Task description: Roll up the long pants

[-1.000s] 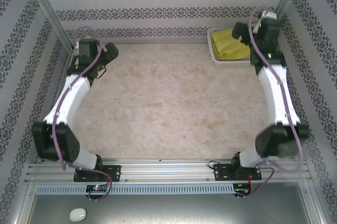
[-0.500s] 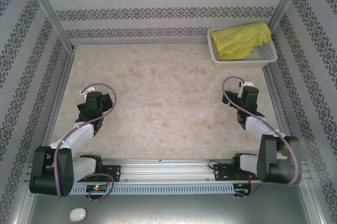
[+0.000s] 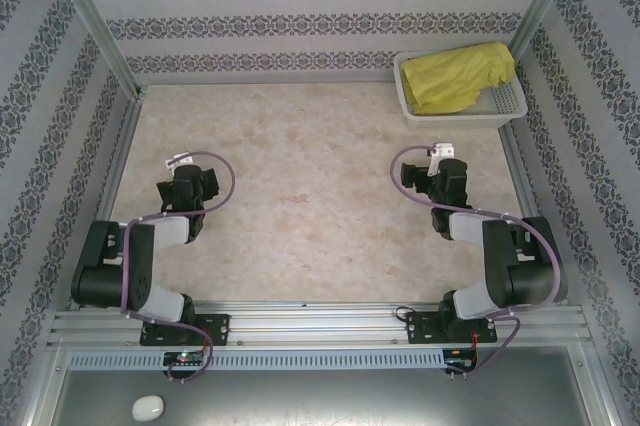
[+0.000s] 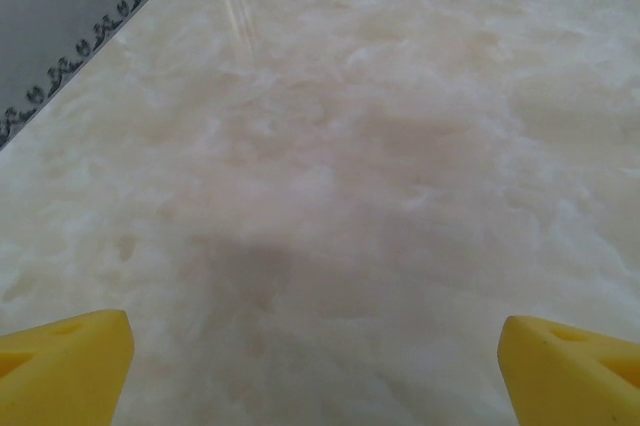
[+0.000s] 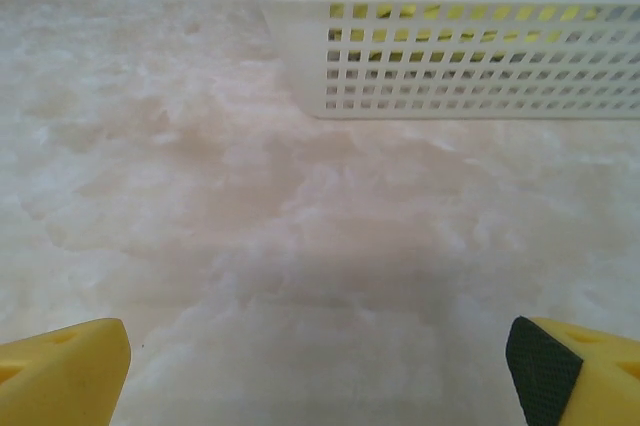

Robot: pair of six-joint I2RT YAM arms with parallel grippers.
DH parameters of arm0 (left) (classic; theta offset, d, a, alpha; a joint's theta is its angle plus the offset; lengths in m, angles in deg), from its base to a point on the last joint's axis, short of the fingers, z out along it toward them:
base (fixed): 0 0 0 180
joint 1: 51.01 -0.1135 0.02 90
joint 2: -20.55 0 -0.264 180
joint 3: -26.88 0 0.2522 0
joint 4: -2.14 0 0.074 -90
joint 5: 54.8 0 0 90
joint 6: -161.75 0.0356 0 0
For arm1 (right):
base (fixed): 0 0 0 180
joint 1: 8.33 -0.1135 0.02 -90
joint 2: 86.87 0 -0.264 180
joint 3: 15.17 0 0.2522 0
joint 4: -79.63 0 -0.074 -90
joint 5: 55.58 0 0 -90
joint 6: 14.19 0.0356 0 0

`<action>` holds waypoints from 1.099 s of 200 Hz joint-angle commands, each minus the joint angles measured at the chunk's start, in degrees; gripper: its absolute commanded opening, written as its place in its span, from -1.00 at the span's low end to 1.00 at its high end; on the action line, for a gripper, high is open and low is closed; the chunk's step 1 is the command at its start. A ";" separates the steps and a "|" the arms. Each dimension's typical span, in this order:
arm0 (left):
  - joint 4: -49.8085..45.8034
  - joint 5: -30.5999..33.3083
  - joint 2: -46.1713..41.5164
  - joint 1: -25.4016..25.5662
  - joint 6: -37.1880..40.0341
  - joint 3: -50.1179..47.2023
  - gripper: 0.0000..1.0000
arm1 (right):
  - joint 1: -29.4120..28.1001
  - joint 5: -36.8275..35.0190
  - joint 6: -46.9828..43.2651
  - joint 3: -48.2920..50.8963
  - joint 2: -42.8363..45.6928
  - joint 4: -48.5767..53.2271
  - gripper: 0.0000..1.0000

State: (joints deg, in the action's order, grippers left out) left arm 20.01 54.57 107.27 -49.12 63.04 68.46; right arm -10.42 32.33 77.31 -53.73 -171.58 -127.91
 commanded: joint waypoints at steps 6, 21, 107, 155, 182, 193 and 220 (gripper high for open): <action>5.42 -0.47 0.63 1.13 4.16 0.82 0.90 | 0.51 0.09 -0.44 3.31 -2.61 -12.24 0.95; 4.89 -0.61 0.91 1.10 4.22 1.18 1.00 | 0.46 0.16 -0.71 2.33 -1.41 -8.45 0.95; 22.61 -10.05 3.50 -0.31 6.55 -6.59 1.00 | 0.48 0.13 -0.63 2.75 -1.60 -9.50 0.96; 18.37 -10.33 2.73 -0.31 6.50 -5.42 1.00 | 0.42 0.19 -0.70 2.74 -1.59 -9.50 0.95; 17.87 -10.41 2.58 -0.31 6.43 -5.32 1.00 | 0.60 0.34 -0.60 2.67 -1.63 -9.33 0.95; 18.30 -10.41 2.65 -0.31 6.51 -5.36 1.00 | 0.64 0.44 -0.53 2.65 -1.61 -9.26 0.95; 18.31 -10.41 2.62 -0.31 6.49 -5.40 1.00 | 0.79 0.74 -0.49 2.56 -1.63 -9.15 0.95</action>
State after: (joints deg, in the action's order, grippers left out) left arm 35.60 44.69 110.28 -48.88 68.61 62.73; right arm -10.31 32.31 76.90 -51.23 -173.33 -135.75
